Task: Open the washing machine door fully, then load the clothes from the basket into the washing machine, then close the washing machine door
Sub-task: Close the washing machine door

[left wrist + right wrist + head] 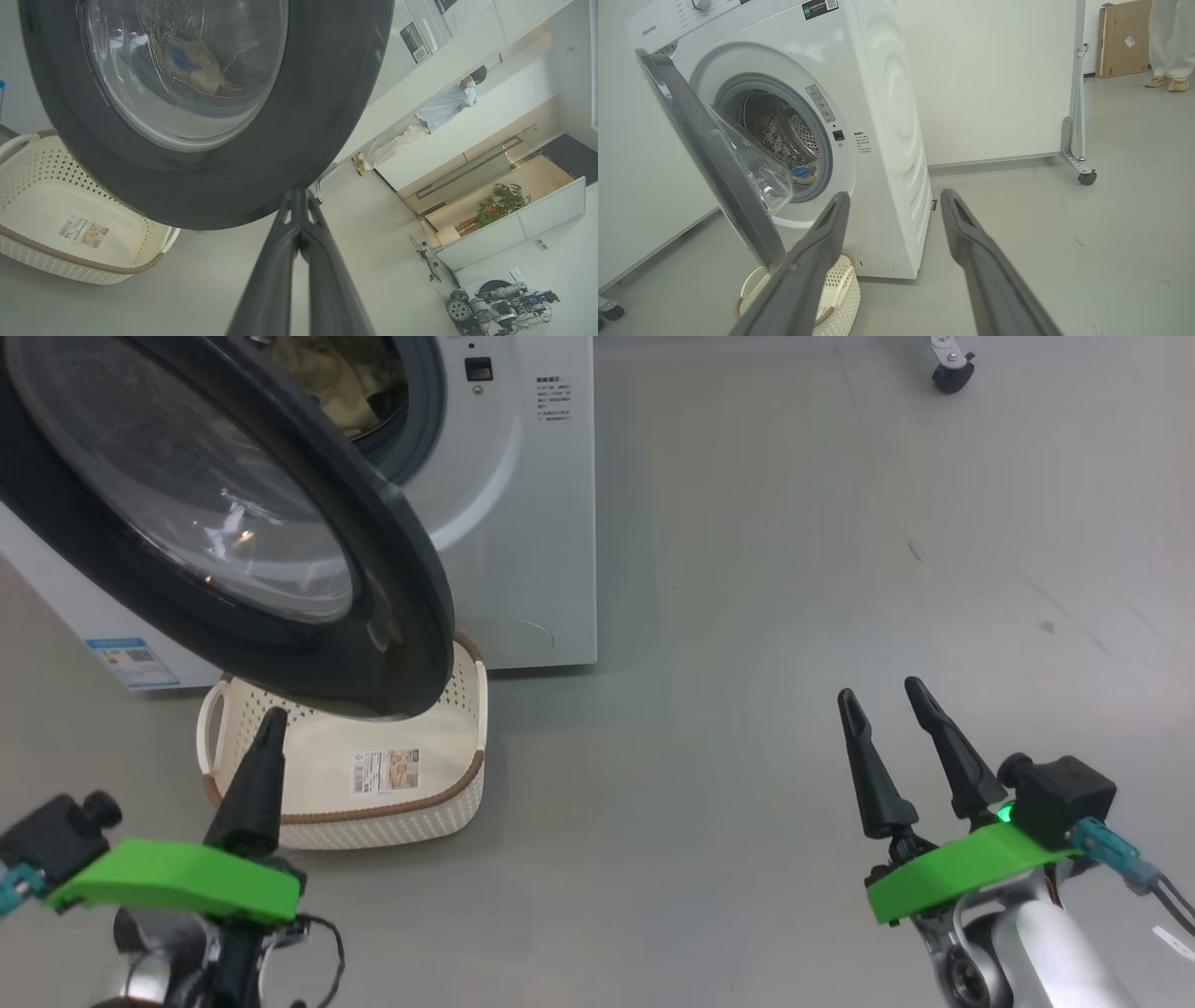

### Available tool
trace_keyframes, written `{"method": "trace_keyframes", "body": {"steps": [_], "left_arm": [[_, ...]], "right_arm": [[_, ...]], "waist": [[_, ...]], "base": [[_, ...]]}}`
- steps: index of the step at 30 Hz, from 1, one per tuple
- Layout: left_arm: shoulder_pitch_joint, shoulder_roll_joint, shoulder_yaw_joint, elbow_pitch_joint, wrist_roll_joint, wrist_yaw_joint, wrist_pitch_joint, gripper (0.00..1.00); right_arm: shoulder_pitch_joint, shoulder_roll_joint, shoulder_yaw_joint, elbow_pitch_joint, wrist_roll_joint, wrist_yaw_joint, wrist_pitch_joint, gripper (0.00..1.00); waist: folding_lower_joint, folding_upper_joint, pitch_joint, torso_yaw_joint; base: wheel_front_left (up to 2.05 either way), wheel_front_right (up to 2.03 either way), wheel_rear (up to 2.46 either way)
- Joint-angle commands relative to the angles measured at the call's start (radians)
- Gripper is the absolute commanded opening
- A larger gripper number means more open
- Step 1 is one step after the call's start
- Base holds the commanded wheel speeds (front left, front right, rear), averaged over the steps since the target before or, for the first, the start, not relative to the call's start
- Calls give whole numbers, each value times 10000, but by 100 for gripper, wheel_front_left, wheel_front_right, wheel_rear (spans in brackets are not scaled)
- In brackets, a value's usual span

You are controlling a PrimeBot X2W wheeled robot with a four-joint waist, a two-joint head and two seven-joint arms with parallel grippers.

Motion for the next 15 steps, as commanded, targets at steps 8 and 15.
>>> {"method": "trace_keyframes", "body": {"steps": [8, 15], "left_arm": [[-79, 1208, -1086, 1490, 3588, -69, -3362, 0], [345, 317, -179, 1198, 5980, -69, -3374, 0]], "right_arm": [[155, -133, 103, -393, -76, 2, -93, 100], [215, -135, 94, -359, -83, 2, -93, 100]], "waist": [[0, 0, -297, 444], [0, 0, -401, 640]], "base": [[0, 0, 0], [0, 0, 0]]}}
